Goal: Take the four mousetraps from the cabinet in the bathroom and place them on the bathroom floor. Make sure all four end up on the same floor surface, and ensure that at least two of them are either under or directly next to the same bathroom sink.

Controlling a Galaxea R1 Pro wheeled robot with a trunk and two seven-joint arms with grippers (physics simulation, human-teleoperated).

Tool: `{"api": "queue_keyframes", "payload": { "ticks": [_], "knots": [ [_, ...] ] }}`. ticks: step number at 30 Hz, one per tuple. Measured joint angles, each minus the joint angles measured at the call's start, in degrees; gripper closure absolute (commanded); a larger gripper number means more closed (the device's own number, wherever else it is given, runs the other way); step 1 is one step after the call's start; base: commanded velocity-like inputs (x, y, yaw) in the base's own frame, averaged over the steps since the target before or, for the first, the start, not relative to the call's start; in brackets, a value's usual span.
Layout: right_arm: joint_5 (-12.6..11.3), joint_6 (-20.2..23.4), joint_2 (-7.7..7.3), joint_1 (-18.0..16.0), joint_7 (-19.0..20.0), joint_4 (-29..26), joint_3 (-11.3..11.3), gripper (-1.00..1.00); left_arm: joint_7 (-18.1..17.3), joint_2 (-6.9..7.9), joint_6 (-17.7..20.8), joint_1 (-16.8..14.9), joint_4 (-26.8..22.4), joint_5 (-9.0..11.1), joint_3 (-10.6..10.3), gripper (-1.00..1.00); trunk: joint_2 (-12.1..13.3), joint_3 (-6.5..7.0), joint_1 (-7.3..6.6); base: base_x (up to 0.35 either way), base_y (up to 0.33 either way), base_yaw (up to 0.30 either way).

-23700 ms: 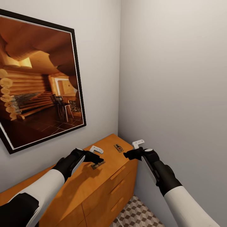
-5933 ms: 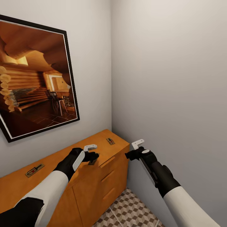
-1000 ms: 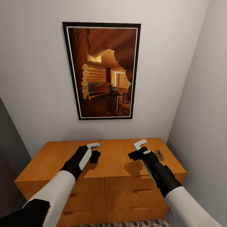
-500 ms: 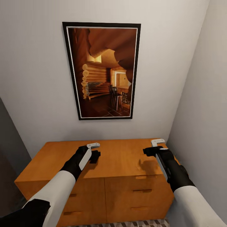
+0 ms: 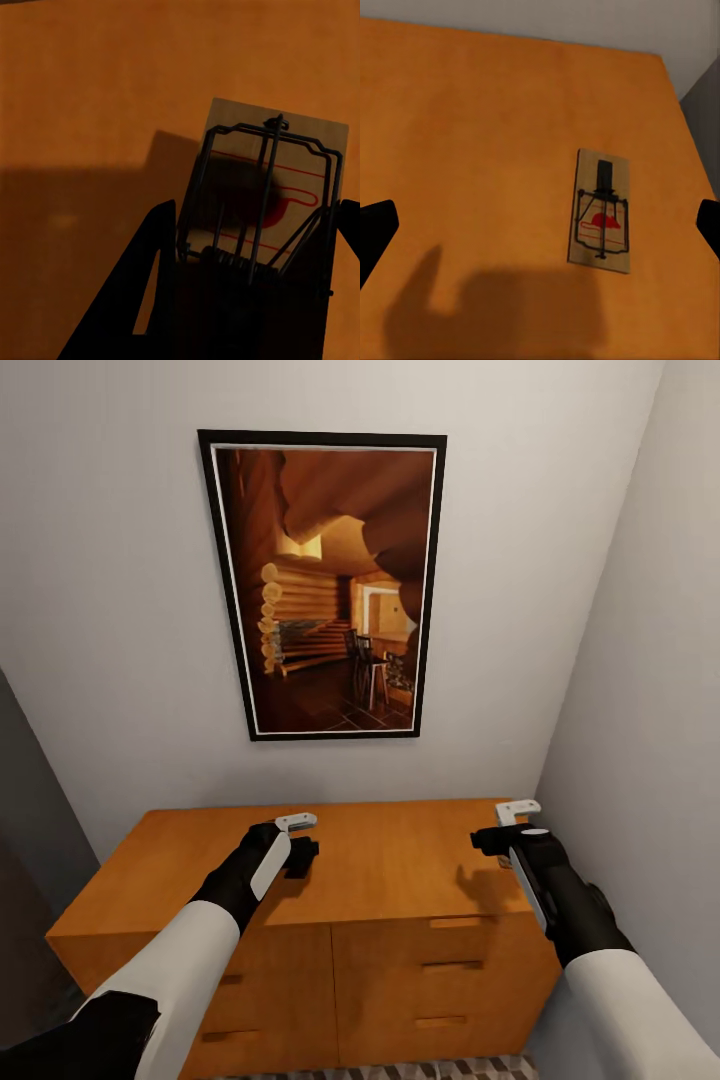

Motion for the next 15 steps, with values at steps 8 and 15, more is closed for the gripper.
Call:
{"api": "queue_keyframes", "payload": {
  "ticks": [8, 15],
  "knots": [
    [0.2, 0.0, -0.25, 0.0, -0.4, -0.1, -0.8, -1.00, 0.0, 0.00, 0.0, 0.0, 0.0, 0.0, 0.0, 1.00, 0.0, 0.00, 0.00, 0.000, 0.000, 0.000],
    [0.1, -0.5, -0.40, 0.0, -0.4, -0.1, -2.9, -1.00, 0.0, -0.03, 0.0, 0.0, 0.0, 0.0, 0.0, 1.00, 0.0, 0.00, 0.00, 0.000, 0.000, 0.000]
  ]
}}
